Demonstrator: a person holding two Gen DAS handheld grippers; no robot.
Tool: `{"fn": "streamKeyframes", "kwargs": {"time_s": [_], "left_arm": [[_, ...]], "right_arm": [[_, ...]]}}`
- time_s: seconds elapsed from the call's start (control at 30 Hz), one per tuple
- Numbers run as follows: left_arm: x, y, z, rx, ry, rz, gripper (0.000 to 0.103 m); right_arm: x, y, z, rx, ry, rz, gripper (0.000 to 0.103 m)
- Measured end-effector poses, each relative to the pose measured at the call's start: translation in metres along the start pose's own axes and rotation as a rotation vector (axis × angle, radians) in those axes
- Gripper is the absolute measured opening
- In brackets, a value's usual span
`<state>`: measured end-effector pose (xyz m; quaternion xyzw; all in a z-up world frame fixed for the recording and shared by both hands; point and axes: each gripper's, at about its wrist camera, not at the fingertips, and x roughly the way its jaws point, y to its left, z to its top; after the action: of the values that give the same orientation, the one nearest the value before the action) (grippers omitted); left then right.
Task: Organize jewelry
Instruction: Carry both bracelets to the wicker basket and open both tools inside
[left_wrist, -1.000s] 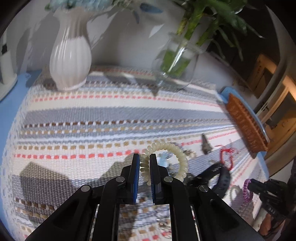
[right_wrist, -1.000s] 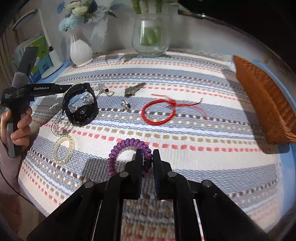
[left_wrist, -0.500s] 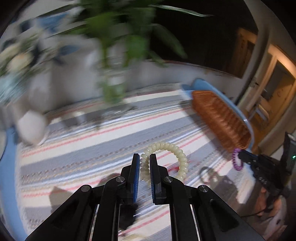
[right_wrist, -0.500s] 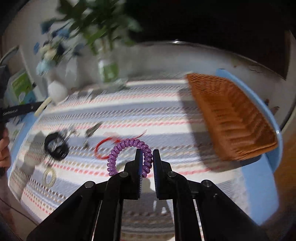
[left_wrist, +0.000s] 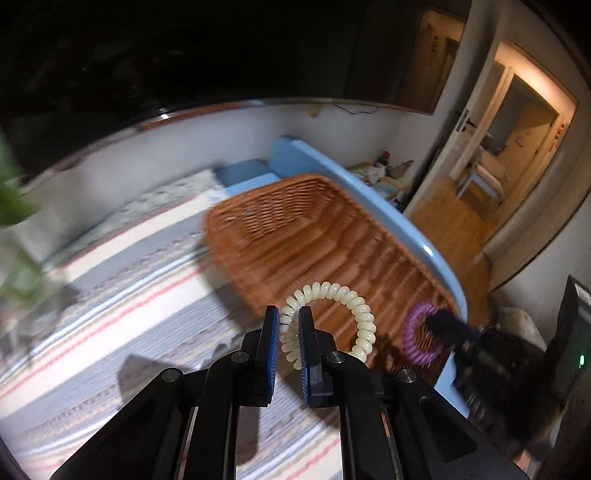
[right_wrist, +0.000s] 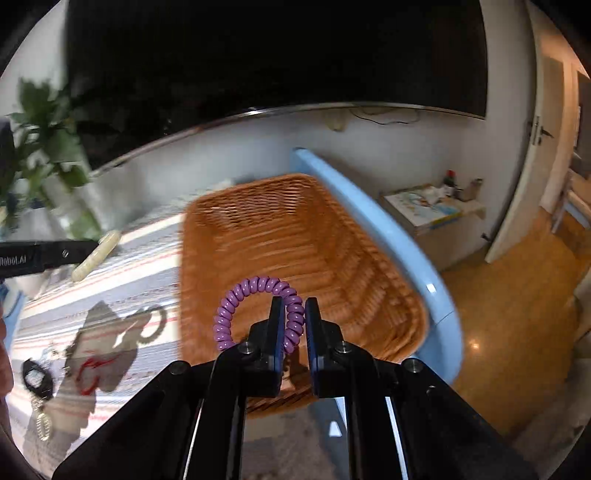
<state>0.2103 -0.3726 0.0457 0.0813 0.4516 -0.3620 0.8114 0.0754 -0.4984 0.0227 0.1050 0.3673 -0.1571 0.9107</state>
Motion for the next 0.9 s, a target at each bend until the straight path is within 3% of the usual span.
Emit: {"fn": "streamKeyframes", "kwargs": {"time_s": [0.3,0.63,0.73,0.8,0.9], "left_arm": [[0.072,-0.031,0.007,0.005,0.099,0.004,0.011],[0.083,-0.036,-0.001,0.019,0.100,0.018,0.012],[0.070,-0.038,-0.004,0.031,0.084,0.000,0.027],[0.054,-0.038,-0.007,0.026,0.057,-0.011,0.044],[0.028,-0.036,-0.013,0.006,0.009,-0.047,0.046]], "right_arm": [[0.041,-0.024,0.001,0.039,0.088,0.008,0.013],[0.052,-0.026,-0.002,0.047,0.115,0.009,0.013],[0.049,-0.026,-0.001,0.060,0.116,0.034,0.015],[0.044,-0.024,-0.001,0.061,0.107,0.028,0.018],[0.034,-0.021,0.000,0.061,0.095,0.014,0.019]]}}
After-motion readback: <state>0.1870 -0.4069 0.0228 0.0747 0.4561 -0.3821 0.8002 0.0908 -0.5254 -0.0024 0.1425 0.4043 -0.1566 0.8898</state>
